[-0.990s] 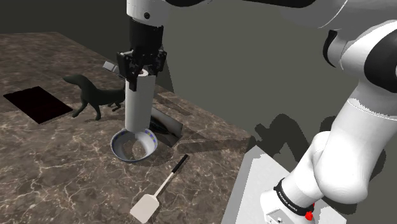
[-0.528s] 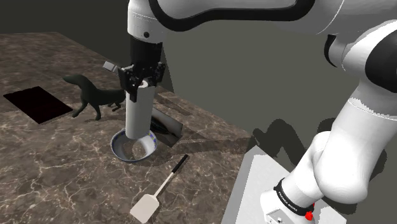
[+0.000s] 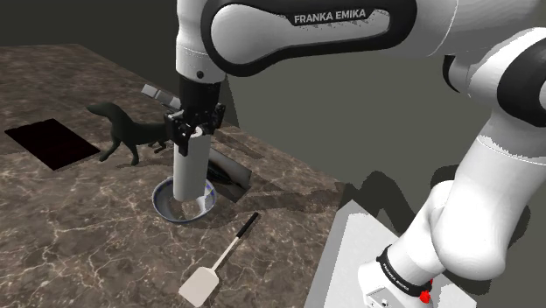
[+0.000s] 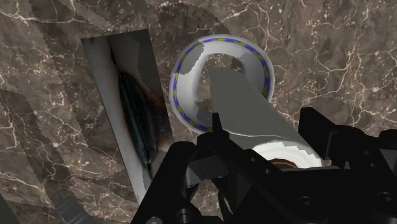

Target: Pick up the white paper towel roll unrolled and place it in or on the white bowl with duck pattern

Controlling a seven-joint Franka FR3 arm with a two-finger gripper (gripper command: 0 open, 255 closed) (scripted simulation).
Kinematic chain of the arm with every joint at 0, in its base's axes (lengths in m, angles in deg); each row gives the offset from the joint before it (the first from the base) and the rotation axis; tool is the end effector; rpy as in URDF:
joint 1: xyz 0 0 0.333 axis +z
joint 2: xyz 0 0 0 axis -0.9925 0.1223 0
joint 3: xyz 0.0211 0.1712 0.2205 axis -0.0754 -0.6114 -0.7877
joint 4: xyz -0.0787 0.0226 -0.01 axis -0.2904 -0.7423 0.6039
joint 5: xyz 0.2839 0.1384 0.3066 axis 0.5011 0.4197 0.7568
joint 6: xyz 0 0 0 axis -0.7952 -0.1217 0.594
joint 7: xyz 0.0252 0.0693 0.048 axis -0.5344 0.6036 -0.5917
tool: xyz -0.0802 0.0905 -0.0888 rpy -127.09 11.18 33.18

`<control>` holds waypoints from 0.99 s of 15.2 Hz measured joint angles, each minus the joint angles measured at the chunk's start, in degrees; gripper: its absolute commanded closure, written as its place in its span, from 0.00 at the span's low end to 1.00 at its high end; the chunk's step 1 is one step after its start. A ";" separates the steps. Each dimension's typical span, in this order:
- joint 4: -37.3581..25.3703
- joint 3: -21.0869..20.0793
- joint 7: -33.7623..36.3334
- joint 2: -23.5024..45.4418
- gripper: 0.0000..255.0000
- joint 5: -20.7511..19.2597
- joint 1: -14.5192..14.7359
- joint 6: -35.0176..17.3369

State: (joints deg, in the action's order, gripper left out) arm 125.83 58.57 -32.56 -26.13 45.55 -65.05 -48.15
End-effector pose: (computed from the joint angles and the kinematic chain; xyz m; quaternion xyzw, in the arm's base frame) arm 0.5263 0.3975 0.3722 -0.9921 -0.1237 0.0063 0.0221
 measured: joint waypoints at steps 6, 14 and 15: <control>1.24 0.00 0.15 0.35 1.00 -0.14 0.08 -1.59; 1.26 0.00 0.15 0.35 0.00 -0.15 0.08 -1.63; 1.26 0.00 0.15 0.35 0.00 -0.15 0.08 -1.63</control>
State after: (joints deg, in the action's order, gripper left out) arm 127.09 58.57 -32.41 -25.78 45.40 -64.97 -49.78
